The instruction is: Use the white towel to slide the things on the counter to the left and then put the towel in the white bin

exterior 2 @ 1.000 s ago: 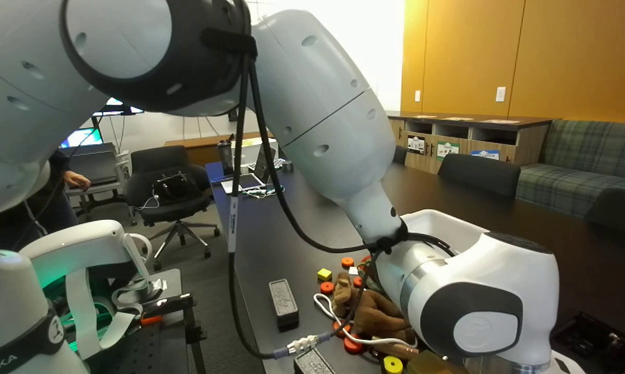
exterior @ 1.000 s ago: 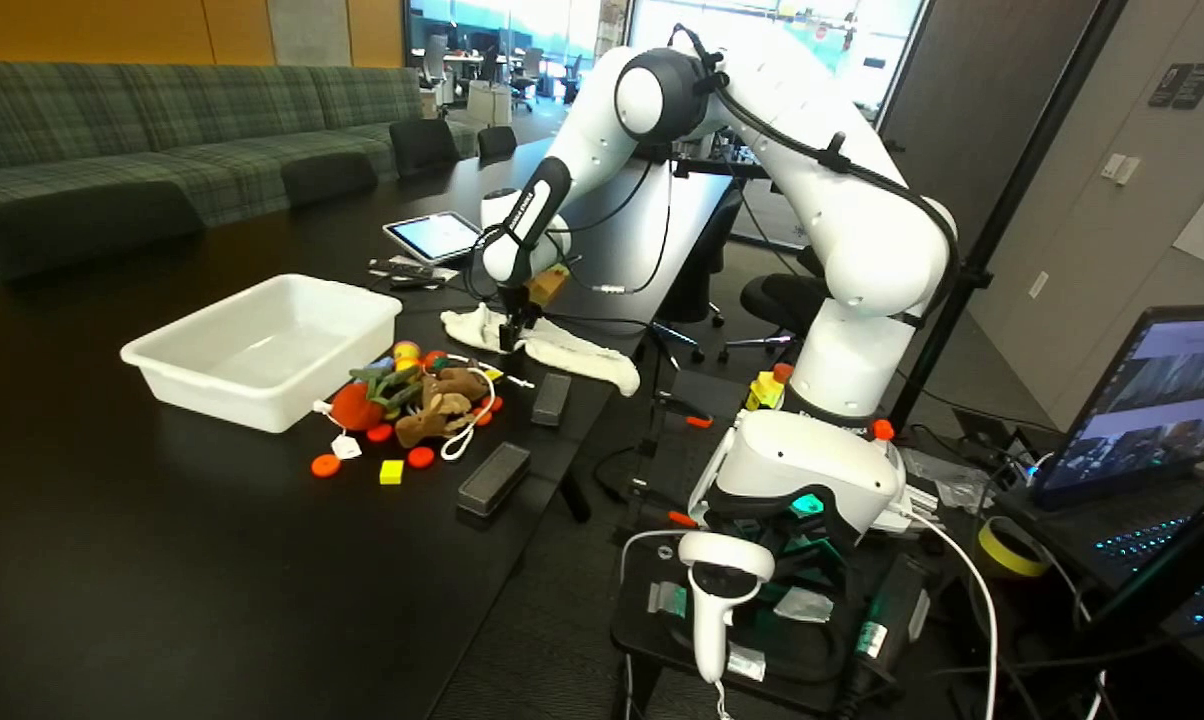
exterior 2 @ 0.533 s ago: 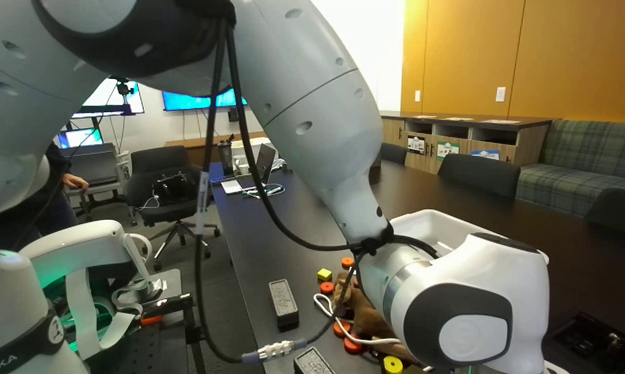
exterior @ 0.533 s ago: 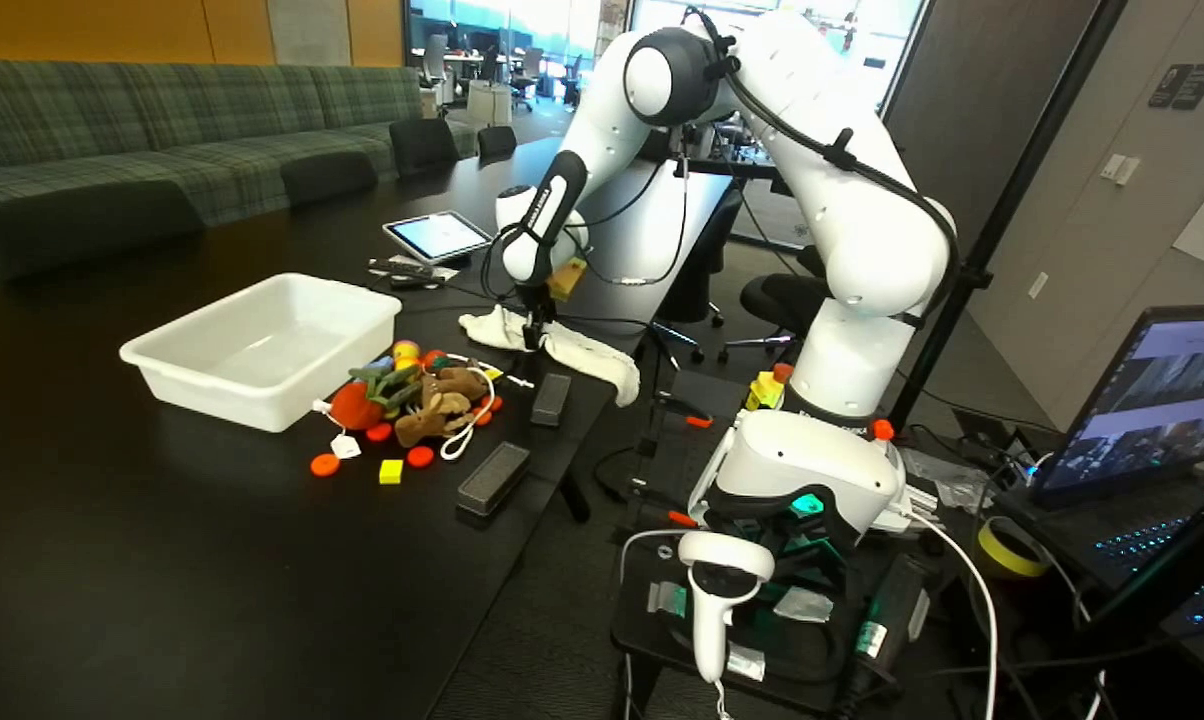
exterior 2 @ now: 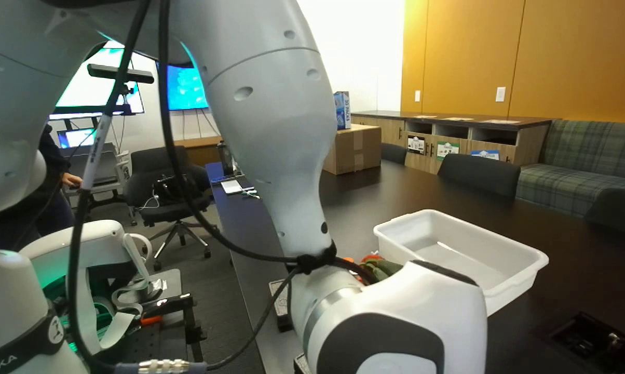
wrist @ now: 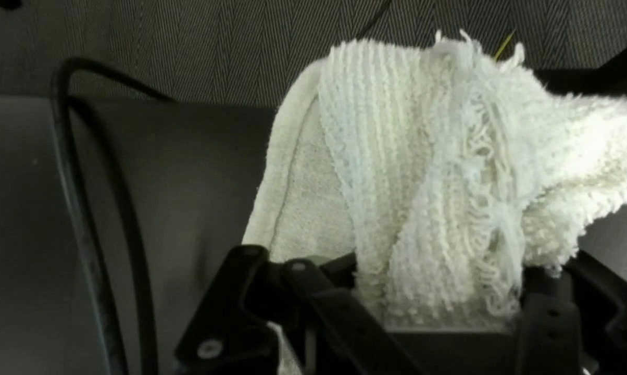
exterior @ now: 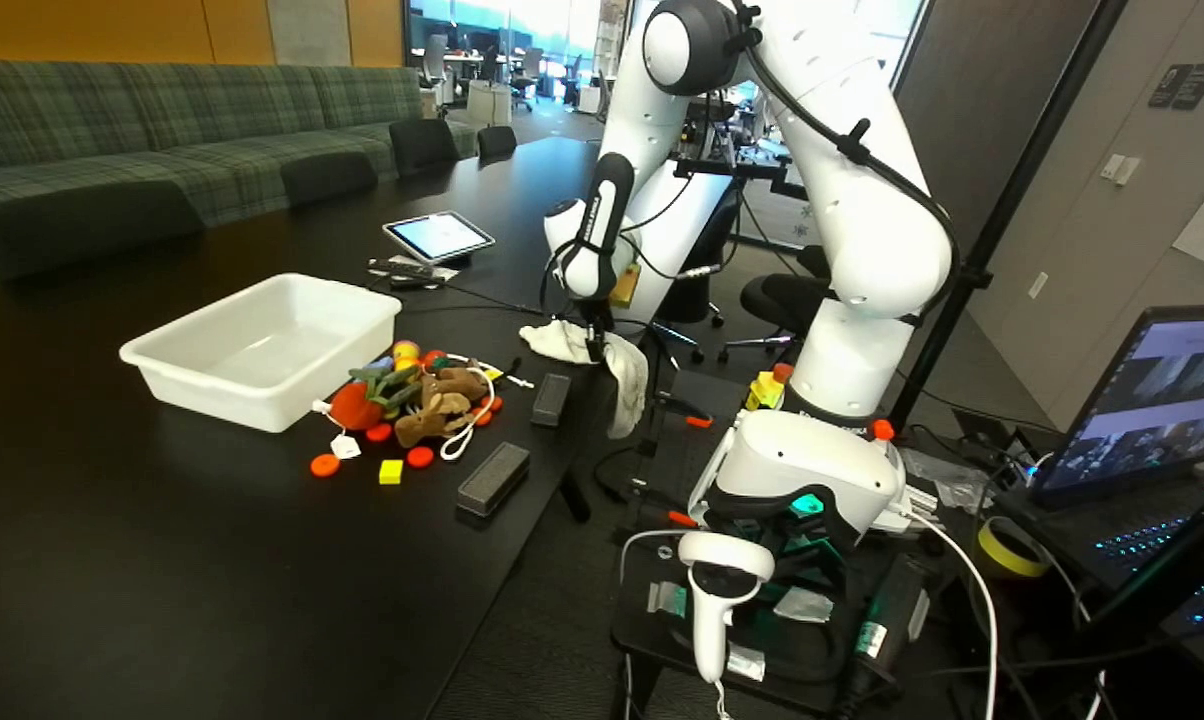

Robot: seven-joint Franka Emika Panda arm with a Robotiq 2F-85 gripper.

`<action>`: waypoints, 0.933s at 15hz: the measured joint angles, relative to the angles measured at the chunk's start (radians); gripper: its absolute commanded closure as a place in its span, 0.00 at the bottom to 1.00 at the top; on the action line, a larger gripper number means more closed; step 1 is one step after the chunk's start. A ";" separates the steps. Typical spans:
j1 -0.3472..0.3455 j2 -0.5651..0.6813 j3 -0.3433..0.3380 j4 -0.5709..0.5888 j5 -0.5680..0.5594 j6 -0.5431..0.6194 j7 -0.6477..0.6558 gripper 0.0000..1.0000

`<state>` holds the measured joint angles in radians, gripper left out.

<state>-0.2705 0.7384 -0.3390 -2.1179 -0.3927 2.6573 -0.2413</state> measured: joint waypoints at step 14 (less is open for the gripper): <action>0.313 -0.104 0.062 -0.303 -0.052 -0.072 0.247 0.94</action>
<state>0.0424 0.6349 -0.2772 -2.4214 -0.4445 2.5857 0.0052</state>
